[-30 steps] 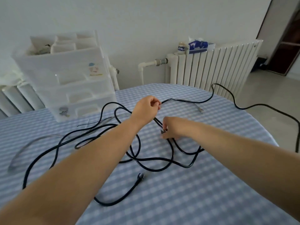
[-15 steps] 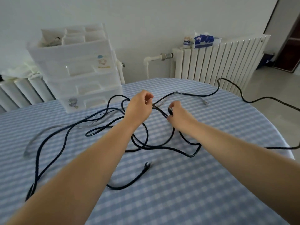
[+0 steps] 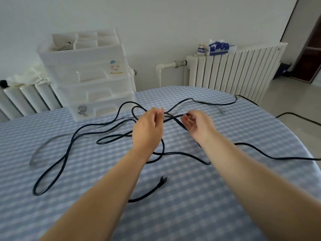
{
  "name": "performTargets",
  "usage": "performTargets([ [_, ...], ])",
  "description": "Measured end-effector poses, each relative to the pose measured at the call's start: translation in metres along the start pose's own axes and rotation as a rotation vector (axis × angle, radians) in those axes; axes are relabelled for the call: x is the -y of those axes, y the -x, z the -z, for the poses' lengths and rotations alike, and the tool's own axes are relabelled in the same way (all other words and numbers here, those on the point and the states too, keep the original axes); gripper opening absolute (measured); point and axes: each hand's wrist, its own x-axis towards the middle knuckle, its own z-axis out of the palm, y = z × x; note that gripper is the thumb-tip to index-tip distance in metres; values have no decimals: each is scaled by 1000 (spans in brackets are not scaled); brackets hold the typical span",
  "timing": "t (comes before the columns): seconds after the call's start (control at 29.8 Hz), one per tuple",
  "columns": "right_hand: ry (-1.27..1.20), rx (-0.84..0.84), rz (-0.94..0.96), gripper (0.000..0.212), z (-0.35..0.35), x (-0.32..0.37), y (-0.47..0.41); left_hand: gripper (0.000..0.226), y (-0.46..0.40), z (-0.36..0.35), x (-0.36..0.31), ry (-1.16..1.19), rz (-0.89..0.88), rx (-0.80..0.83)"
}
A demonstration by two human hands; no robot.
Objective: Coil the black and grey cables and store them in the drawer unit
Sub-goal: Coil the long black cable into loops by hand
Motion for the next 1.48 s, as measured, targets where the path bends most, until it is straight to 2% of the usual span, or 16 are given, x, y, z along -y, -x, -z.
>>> performTargets([
  [0.07, -109, 37, 20, 10, 1, -3, 4, 41, 1, -2, 4, -41, -76, -39],
  [0.13, -216, 72, 55, 31, 5, -9, 5, 32, 1, -6, 7, -127, -234, -192],
  [0.2, -232, 109, 69, 38, 8, -15, 7, 28, 3, -9, 6, -164, -345, -295],
  [0.27, -206, 148, 77, 37, 7, -19, 10, 39, 4, -10, 2, -193, -413, -210],
  [0.37, 68, 112, 207, 35, 1, -20, 21, 54, 10, -4, -11, -126, -178, 8],
  [0.44, 360, 85, 344, 28, -3, -24, 34, 47, 7, 0, -18, 9, 4, 76],
  [0.6, 1010, 201, 565, 15, -11, -45, 58, 33, -6, 7, -23, 451, 304, 45],
  [0.74, 1293, 398, 614, 14, -10, -55, 64, 32, -7, 18, -29, 542, 372, 46],
  [0.84, 1252, 394, 708, 9, -6, -59, 60, 25, -9, 31, -35, 298, 247, 210],
  [0.94, 983, 222, 656, 8, -8, -53, 58, 19, -6, 45, -42, 135, 133, 371],
  [1.01, 866, 158, 649, 21, -7, -45, 55, 18, 0, 51, -49, 45, 27, 425],
  [1.11, 795, 226, 695, 53, -5, -38, 55, 15, 6, 58, -58, -13, -119, 530],
  [1.18, 754, 295, 756, 54, -4, -36, 56, 22, 7, 61, -60, 75, -159, 640],
  [1.31, 621, 349, 740, 30, -5, -34, 59, 27, 6, 66, -63, 341, -112, 813],
  [1.41, 577, 308, 716, 48, -5, -32, 64, 30, 5, 70, -65, 675, 29, 865],
  [1.48, 553, 279, 751, 40, -5, -28, 66, 31, 5, 72, -66, 847, 46, 895],
])
